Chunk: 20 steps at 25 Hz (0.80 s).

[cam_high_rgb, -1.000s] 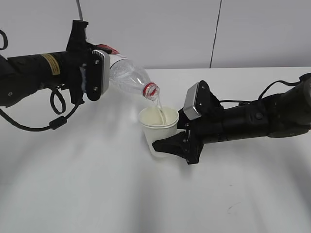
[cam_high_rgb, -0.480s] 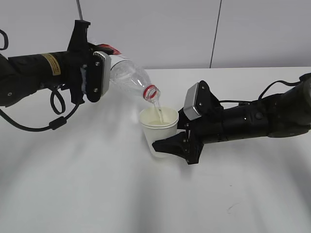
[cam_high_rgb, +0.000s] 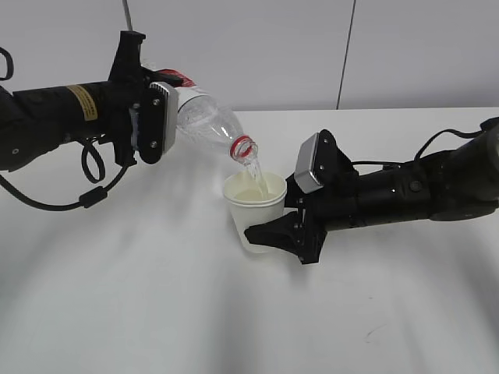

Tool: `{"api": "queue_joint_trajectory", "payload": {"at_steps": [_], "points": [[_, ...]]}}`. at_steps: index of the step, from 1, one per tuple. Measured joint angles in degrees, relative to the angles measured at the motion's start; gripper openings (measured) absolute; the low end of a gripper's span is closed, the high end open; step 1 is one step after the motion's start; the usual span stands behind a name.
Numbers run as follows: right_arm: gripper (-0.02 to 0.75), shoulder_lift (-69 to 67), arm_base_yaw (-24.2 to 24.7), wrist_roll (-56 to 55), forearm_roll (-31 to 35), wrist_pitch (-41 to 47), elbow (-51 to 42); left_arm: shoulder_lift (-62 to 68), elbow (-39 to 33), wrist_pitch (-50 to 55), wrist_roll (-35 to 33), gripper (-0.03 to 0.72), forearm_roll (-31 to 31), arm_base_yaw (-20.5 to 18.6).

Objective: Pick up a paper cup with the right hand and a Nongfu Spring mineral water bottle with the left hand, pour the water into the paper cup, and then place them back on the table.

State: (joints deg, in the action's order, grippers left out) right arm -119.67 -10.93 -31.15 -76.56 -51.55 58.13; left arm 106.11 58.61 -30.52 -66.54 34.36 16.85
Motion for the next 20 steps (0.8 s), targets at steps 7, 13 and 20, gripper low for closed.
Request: {"api": "queue_joint_trajectory", "payload": {"at_steps": [7,13,20], "points": [[0.499,0.00,0.00,0.00,0.00,0.00,0.00,0.00,0.00,-0.06,-0.05,0.303,0.00,0.00],[0.498,0.00,0.00,0.00,-0.09,0.00,0.00,0.00,0.04,-0.27,-0.80,0.303,0.00,0.00],[0.498,0.00,0.00,1.13,-0.13,0.11,1.24,0.00,0.04,-0.06,2.70,0.303,-3.91,0.00]]}}
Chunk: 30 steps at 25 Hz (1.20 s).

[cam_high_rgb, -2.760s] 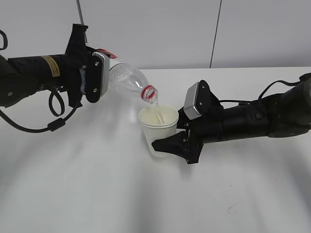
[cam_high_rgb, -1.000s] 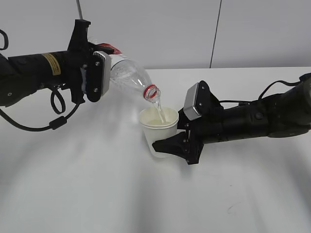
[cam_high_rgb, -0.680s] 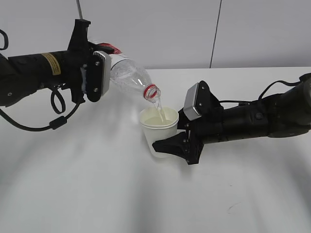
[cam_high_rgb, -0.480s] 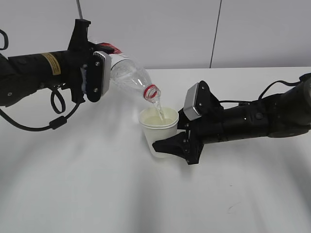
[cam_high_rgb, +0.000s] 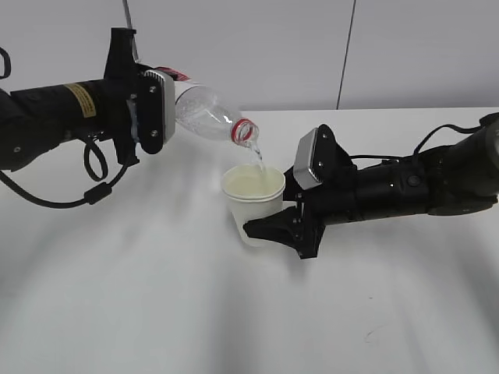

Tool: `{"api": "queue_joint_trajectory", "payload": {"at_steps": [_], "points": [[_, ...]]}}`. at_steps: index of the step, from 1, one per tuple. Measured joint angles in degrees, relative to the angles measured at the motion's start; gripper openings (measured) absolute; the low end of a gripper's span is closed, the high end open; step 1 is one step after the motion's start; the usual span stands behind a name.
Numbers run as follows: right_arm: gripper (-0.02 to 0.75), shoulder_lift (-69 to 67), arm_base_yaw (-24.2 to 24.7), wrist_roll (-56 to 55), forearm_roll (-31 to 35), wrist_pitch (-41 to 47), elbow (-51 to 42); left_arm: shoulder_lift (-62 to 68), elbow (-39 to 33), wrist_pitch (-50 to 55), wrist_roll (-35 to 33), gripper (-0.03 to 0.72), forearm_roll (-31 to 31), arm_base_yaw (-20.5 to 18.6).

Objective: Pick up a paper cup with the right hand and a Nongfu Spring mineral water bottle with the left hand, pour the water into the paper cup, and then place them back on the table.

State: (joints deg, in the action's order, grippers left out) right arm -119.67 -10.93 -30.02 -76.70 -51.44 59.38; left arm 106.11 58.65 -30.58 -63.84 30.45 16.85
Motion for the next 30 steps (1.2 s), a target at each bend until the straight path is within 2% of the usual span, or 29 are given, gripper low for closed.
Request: {"api": "queue_joint_trajectory", "payload": {"at_steps": [5,9,14,17,25,30], "points": [[0.498,0.00,0.00,4.00,2.69,0.00,0.00,0.00,-3.60,-1.54,5.57,0.303,-1.69,0.00],[0.498,0.00,0.00,7.81,8.92,0.00,0.00,0.00,-7.18,-4.51,12.50,0.303,-5.43,0.00],[0.498,0.00,0.00,11.94,17.28,0.11,0.00,0.05,-9.06,-8.32,29.12,0.303,-10.78,0.00],[0.498,0.00,0.00,14.26,23.15,0.22,0.00,1.15,-9.06,-9.92,39.92,0.303,-11.84,0.00],[0.498,0.00,0.00,22.26,40.74,0.64,0.00,5.97,-9.06,-17.21,62.63,0.302,-9.13,0.00],[0.498,-1.01,0.00,24.85,49.50,0.64,0.00,10.11,-9.06,-25.75,71.14,0.302,-5.42,0.00]]}}
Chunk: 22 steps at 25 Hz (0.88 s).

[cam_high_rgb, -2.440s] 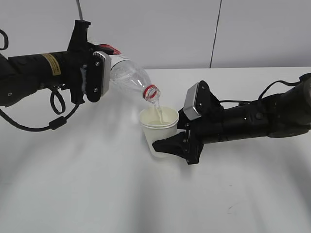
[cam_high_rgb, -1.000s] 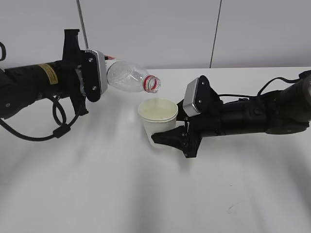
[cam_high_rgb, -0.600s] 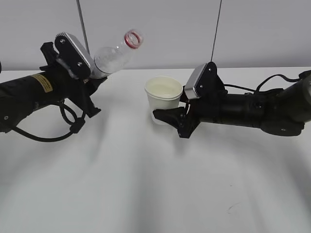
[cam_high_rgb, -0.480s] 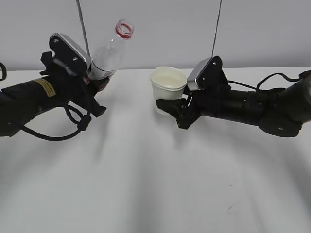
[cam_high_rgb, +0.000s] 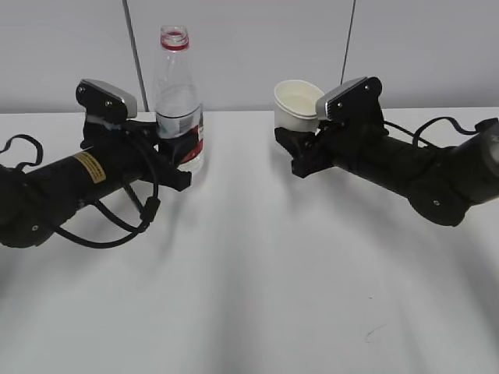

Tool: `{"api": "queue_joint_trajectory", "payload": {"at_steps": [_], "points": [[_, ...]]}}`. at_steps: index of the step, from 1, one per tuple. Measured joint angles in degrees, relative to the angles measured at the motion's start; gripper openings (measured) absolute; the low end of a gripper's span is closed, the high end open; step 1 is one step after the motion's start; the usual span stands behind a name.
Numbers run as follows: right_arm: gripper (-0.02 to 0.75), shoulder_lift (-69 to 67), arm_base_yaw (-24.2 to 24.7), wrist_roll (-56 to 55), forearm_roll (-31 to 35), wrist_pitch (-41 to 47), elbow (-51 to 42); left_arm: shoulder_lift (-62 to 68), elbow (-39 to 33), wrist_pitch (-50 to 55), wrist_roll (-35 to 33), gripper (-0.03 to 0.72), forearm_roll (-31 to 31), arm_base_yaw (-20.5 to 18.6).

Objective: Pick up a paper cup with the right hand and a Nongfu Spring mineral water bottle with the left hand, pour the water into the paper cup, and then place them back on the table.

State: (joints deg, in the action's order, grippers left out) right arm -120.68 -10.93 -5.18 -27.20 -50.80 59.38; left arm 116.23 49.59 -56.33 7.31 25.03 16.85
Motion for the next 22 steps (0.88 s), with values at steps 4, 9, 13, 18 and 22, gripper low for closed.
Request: {"api": "queue_joint_trajectory", "payload": {"at_steps": [4,9,13,18,22], "points": [[0.498,-2.43,0.46,0.59,2.31,0.00,0.00,3.36,0.00,-5.23,3.32,0.302,1.32,0.00],[0.498,-6.35,0.54,1.61,3.75,-4.51,0.00,5.92,0.00,-6.78,5.11,0.302,5.07,0.00],[0.498,-9.21,0.54,2.60,4.30,-6.35,0.00,8.16,0.00,-7.11,6.60,0.302,6.21,0.00],[0.498,-11.92,0.54,4.13,4.69,-8.76,0.00,9.54,0.06,-8.28,6.79,0.302,8.36,0.00],[0.498,-12.60,0.54,4.37,4.85,-8.90,0.00,9.85,0.06,-9.09,6.79,0.302,9.37,0.00]]}}
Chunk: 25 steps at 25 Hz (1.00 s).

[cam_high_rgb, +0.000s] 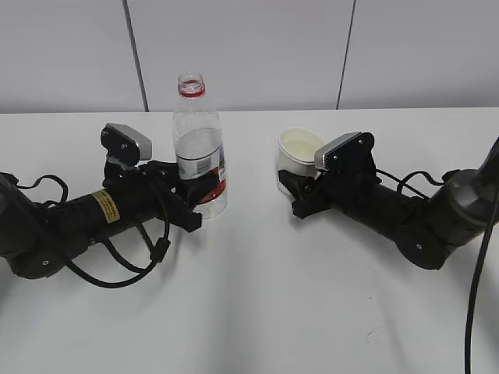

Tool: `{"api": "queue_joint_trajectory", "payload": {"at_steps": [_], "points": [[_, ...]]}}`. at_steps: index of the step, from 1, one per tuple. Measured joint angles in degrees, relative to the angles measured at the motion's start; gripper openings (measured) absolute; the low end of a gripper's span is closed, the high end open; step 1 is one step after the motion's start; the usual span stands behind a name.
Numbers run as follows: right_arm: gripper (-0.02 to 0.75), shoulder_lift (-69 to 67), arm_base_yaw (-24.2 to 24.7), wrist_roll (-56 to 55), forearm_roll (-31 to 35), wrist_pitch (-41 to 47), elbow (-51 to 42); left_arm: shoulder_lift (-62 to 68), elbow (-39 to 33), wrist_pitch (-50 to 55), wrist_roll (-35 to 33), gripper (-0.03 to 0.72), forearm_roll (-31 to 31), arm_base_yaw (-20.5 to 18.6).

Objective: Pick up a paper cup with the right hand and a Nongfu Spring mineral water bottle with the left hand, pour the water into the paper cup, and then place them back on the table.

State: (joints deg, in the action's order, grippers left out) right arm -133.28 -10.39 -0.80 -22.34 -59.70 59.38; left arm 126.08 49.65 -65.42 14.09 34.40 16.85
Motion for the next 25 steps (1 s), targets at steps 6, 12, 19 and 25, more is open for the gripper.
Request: {"api": "queue_joint_trajectory", "payload": {"at_steps": [6,12,19,25], "points": [[0.629,-0.13,0.00,0.22,0.09,-0.69,0.00,0.06,0.00,-0.08,0.00,0.469,1.33,0.00],[0.658,0.45,0.00,0.22,0.42,-4.34,-3.67,-0.13,-1.54,-0.07,0.00,0.562,1.86,-0.25],[0.644,5.79,0.00,0.22,6.09,-5.23,-14.97,-4.82,-11.70,0.17,-4.16,0.566,-2.81,-2.98],[0.596,10.23,0.35,1.24,17.92,-5.36,-21.51,-10.11,-16.62,1.24,-9.47,0.565,-14.08,-5.00]]}}
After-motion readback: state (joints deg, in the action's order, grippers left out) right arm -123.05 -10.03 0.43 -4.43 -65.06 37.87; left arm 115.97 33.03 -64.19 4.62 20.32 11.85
